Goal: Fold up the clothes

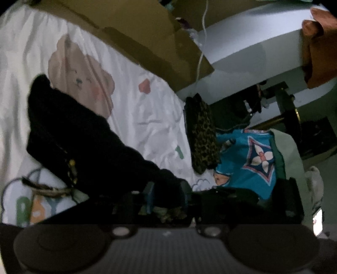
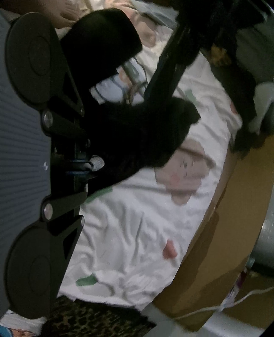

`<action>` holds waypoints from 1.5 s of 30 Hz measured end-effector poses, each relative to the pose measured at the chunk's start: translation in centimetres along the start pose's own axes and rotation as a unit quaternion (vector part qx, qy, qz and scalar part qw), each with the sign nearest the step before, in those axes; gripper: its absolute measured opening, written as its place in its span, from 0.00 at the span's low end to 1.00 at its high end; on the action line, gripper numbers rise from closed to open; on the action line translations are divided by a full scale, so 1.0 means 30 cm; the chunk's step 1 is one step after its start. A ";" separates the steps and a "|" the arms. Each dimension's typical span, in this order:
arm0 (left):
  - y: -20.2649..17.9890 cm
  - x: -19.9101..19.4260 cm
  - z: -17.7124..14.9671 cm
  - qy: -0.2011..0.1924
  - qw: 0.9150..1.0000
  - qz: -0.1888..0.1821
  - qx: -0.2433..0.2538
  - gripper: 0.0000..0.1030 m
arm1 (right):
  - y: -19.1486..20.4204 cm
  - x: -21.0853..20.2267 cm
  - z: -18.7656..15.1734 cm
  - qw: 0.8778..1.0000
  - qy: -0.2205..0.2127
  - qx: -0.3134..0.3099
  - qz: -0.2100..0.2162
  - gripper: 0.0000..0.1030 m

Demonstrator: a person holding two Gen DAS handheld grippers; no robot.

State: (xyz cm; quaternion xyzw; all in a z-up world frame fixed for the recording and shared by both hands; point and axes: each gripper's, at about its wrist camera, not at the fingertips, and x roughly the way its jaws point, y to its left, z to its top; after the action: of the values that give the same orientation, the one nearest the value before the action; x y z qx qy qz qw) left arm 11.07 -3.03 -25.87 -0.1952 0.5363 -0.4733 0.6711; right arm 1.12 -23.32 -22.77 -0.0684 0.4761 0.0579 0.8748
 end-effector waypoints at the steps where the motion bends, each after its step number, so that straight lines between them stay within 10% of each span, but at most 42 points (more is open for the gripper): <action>1: -0.003 -0.010 0.006 -0.006 1.000 0.005 0.004 0.35 | -0.020 -0.004 0.000 1.000 -0.002 0.009 -0.003 0.04; 20: 0.130 -0.140 0.186 -0.068 0.979 0.194 0.004 0.44 | -0.427 0.012 -0.062 0.987 0.011 0.140 -0.080 0.04; 45: 0.132 0.347 0.497 0.026 0.956 0.276 0.100 0.65 | -0.638 0.138 -0.217 0.972 0.050 0.218 -0.070 0.04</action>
State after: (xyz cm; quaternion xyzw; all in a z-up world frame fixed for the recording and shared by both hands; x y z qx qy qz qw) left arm 26.02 -13.59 -29.28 0.0404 0.5363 -0.3260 0.7775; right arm 1.16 -43.14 -28.52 0.0882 0.5146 -0.1124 0.8454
